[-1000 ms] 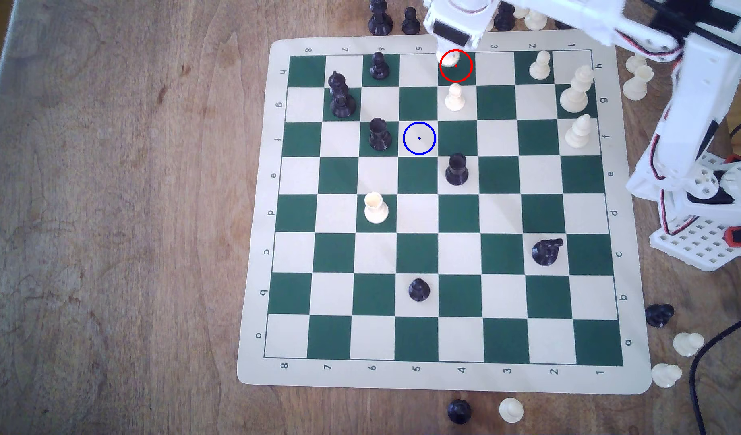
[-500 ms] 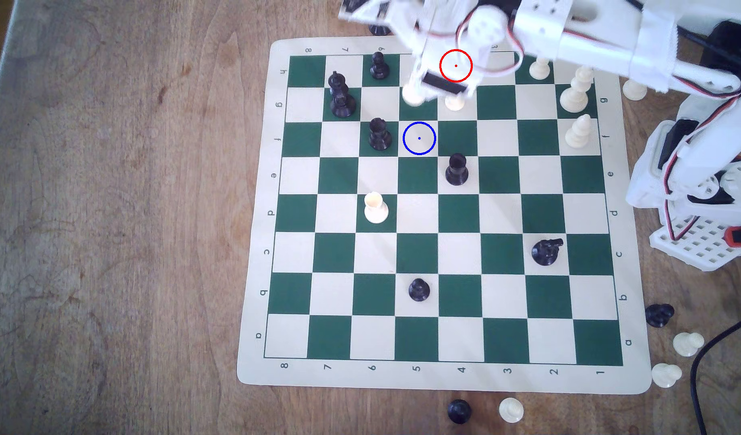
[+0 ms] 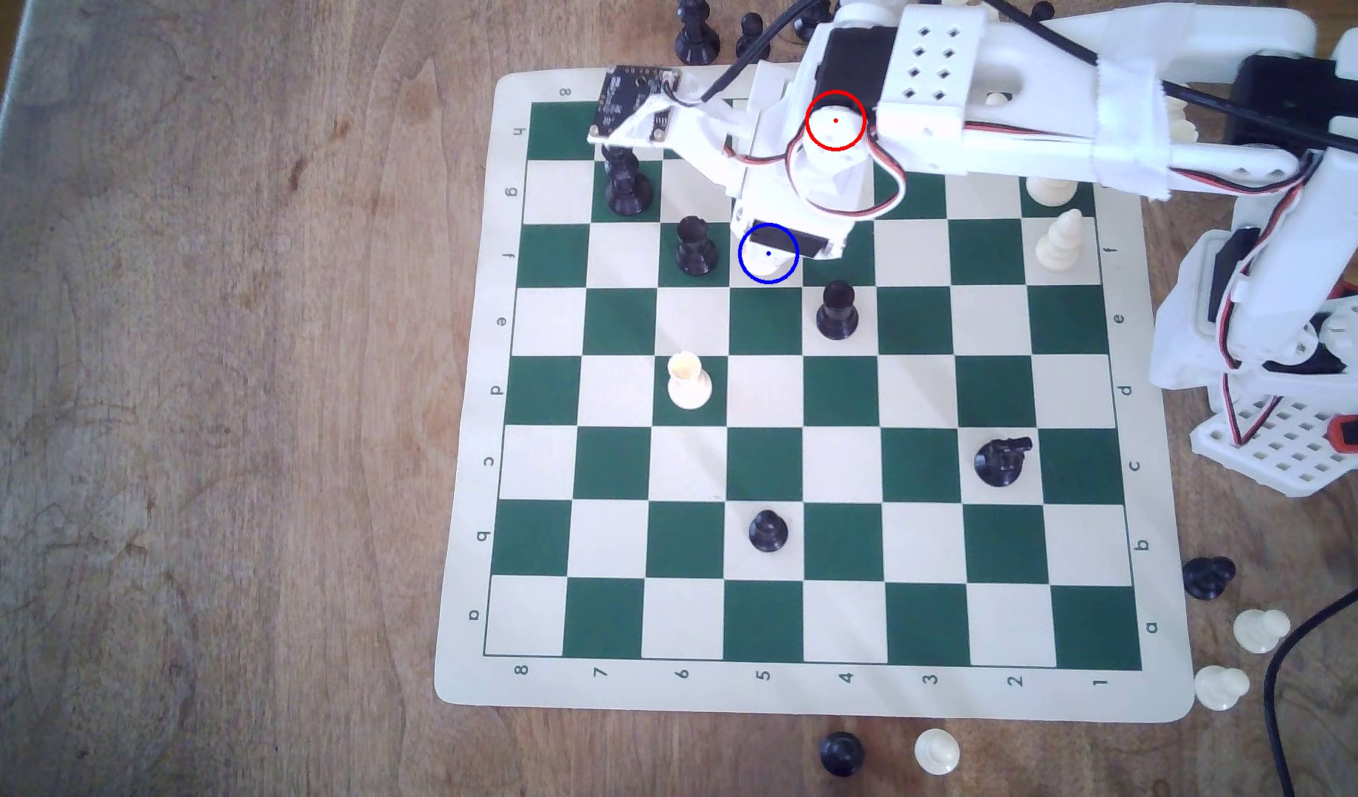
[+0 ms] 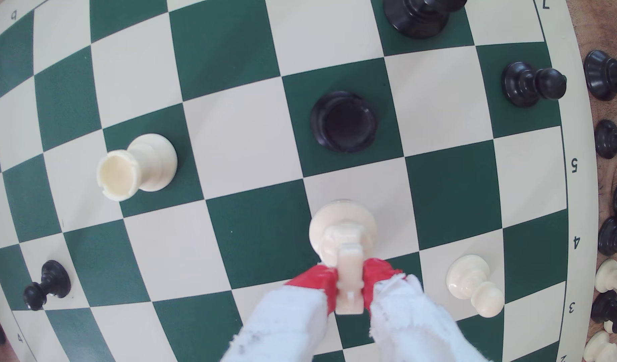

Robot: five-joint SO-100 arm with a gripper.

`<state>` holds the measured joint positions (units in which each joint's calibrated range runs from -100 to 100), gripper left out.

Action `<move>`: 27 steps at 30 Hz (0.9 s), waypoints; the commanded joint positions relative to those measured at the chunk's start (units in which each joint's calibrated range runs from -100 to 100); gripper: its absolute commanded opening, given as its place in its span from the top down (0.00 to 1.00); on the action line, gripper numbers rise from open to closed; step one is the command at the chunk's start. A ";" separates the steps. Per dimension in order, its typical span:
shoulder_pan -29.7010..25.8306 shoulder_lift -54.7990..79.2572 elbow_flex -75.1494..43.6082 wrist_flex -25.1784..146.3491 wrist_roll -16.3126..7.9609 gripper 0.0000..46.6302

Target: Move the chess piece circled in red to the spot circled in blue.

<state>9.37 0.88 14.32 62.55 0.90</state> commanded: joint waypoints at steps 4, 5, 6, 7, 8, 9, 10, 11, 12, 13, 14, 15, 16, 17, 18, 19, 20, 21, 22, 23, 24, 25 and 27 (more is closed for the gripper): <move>1.78 2.01 -3.08 -1.94 -0.24 0.99; 1.94 2.09 -3.08 -1.94 -0.20 0.99; 2.01 2.35 -3.17 -1.94 -0.15 0.99; 2.17 2.43 -3.35 -1.94 -0.15 0.99; 2.25 2.52 -3.35 -2.03 -0.20 0.99; 2.25 2.52 -3.45 -2.03 -0.20 0.99; 2.25 2.52 -3.54 -2.11 -0.24 0.99; 2.25 2.69 -3.54 -2.27 -0.29 0.99; 2.25 2.77 -3.63 -2.35 -0.34 0.99; 2.25 2.86 -3.81 -2.35 -0.34 0.99; 2.17 2.86 -3.90 -2.44 -0.34 0.99; 2.17 2.94 -3.99 -2.52 -0.39 0.99; 2.09 3.03 -4.17 -2.52 -0.39 0.99; 2.09 3.19 -4.17 -2.84 -0.39 0.99; 2.09 3.28 -4.17 -2.93 -0.39 0.99; 2.09 3.28 -4.17 -3.09 -0.39 0.99; 2.09 3.36 -4.17 -3.25 -0.39 0.99; 2.17 3.45 -4.17 -3.50 -0.39 0.99; 2.25 3.45 -4.08 -3.91 -0.39 0.99; 2.33 3.62 -4.08 -4.07 -0.39 0.99; 2.48 3.87 -4.08 -4.07 -0.29 0.99; 2.56 4.21 -4.08 -4.07 -0.20 0.99; 2.56 4.38 -4.08 -4.07 -0.34 0.99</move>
<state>11.14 5.49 14.23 58.96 0.61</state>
